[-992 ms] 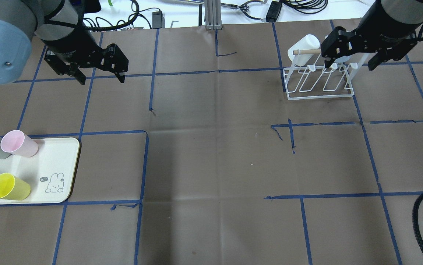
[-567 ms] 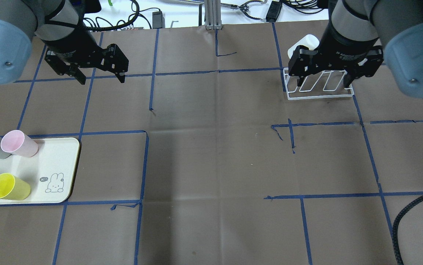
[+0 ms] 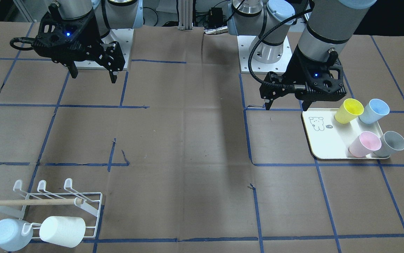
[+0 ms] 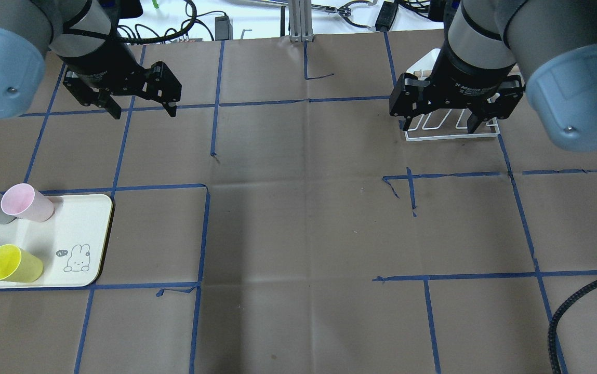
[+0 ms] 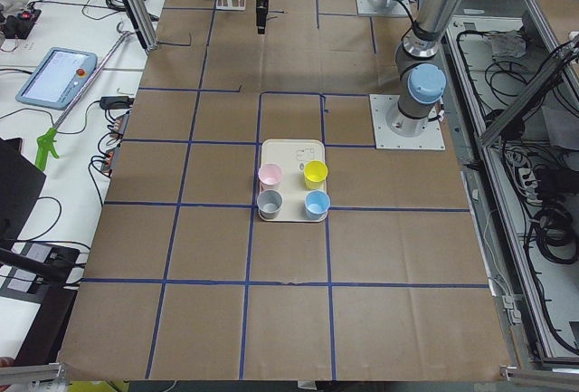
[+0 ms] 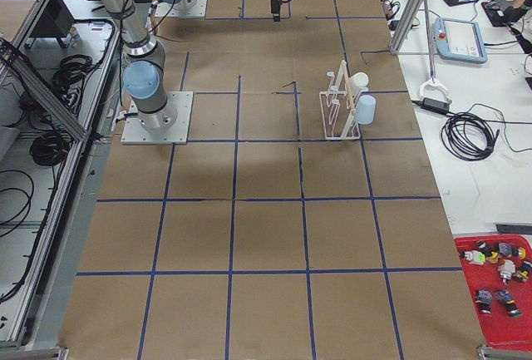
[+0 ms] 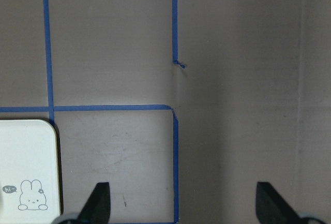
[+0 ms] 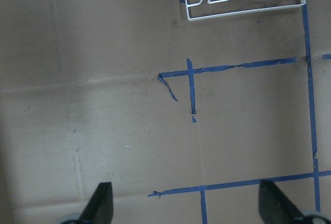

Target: Transfer IKEA cup to right arm and place on rack

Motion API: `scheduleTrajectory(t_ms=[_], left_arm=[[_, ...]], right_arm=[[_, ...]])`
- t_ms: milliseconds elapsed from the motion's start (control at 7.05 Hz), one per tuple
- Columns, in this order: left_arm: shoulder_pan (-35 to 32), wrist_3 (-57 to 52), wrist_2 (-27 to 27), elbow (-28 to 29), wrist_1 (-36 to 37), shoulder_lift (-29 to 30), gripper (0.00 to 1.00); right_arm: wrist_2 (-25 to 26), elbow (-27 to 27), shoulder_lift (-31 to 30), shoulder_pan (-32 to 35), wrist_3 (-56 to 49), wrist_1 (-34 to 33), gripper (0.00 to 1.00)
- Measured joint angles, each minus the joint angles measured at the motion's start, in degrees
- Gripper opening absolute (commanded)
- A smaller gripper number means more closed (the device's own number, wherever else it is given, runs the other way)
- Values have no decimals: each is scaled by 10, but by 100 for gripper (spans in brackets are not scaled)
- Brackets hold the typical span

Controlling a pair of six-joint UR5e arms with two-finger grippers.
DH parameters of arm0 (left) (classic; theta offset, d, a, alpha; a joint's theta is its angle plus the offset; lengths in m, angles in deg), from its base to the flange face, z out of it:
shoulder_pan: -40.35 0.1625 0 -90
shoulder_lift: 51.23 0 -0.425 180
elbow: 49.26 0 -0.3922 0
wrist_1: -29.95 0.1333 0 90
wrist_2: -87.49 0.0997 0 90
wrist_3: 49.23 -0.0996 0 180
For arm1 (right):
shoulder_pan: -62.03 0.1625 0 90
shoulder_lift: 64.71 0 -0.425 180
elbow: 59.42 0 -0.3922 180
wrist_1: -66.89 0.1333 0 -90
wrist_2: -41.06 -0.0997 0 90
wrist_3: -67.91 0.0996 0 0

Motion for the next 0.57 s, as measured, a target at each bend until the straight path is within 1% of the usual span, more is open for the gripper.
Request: scheduleTrajectory(t_ms=[284, 567], left_arm=[[0, 0, 0, 0, 0, 0, 100], [0, 0, 0, 0, 0, -1, 100]], right_arm=[[-7, -28, -2, -4, -1, -13, 100], [-7, -57, -4, -5, -1, -51, 100]])
